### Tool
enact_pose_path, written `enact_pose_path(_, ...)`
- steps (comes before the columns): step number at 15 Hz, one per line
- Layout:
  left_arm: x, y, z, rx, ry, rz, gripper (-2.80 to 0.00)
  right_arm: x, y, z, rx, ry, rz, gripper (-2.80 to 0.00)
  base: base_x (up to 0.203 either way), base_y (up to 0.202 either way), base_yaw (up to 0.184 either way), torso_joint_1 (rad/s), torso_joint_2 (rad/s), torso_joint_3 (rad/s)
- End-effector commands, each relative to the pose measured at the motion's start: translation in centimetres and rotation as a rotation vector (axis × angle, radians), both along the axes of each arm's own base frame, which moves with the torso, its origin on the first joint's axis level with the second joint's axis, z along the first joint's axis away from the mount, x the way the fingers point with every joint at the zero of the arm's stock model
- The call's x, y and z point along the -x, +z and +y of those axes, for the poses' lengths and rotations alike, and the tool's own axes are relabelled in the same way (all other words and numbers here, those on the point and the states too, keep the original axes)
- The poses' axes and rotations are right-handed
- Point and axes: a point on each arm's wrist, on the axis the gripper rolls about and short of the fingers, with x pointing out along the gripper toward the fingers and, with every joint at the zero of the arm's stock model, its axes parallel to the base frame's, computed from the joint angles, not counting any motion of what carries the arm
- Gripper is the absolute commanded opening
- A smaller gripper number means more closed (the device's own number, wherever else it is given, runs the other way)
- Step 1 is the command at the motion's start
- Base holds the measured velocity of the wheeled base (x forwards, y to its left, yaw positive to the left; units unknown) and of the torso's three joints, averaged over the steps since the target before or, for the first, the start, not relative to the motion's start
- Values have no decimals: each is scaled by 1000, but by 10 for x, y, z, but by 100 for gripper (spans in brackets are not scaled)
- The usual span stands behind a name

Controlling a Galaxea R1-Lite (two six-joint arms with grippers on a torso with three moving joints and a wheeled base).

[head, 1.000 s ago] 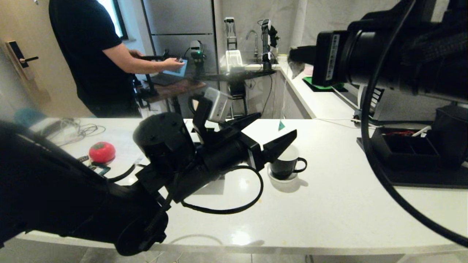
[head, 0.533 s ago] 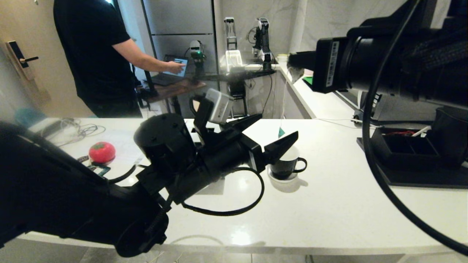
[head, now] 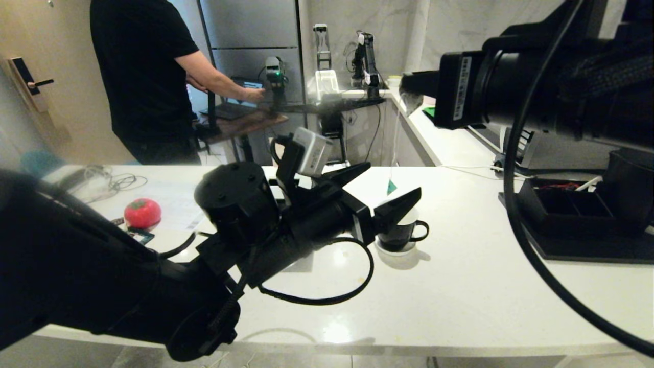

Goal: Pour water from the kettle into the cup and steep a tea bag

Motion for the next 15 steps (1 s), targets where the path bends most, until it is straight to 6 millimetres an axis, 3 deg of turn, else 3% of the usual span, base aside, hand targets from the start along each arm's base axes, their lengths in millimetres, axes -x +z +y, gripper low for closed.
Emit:
enact_pose_path(1,-1,-1,-1,5,-2,-4,0,0,0,0,1,-1,0,-280,0,0,0,0,0,0)
enact_pose_path(2,-1,-2,-1,8,-2,-6,0,0,0,0,1,-1,0,-280,0,0,0,0,0,0)
enact_pose_path(3,-1,-2,-1,8,-2,-6,-280,0,0,0,1,-1,0,-280,0,0,0,0,0,0)
enact_pose_path(15,-2,-2,-2,8,-2,-6,-280,0,-1,0,3,-1,3,-280,0,0,0,0,0,0)
